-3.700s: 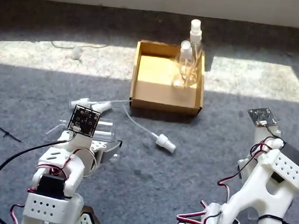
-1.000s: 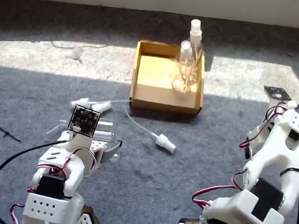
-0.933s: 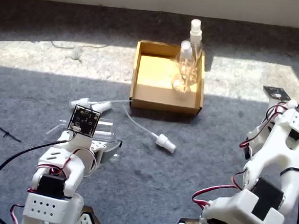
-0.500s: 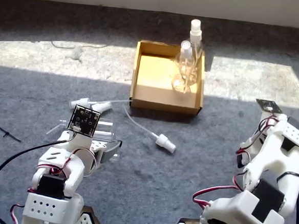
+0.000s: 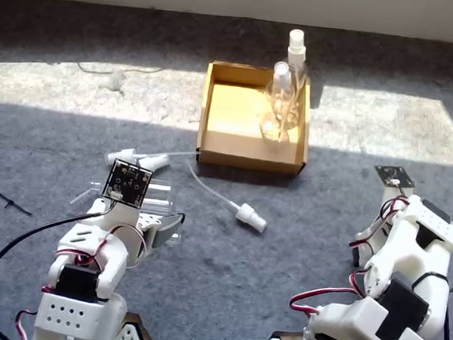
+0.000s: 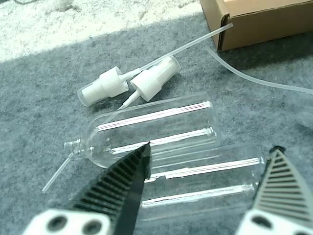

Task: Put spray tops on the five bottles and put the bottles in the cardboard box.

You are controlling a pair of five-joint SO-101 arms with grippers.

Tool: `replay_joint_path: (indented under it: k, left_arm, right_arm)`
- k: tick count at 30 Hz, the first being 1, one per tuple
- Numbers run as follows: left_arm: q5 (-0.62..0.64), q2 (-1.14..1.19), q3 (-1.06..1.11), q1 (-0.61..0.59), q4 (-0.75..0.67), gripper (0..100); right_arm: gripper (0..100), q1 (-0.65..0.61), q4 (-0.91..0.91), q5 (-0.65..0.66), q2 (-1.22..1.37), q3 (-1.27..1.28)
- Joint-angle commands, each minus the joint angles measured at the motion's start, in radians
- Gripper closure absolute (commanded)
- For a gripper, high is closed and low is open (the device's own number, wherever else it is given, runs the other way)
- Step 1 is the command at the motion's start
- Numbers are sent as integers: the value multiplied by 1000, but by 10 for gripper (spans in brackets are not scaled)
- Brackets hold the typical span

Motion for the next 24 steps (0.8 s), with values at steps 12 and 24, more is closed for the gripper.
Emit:
replay_joint_path:
  k: [12, 24]
  left_arm:
    - [-241, 147, -243, -5, -15, 664]
    - [-669, 1075, -799, 334, 146, 664]
  right_arm:
    - [993, 5, -59, 6, 5, -30]
    - [994, 8, -130, 5, 12, -211]
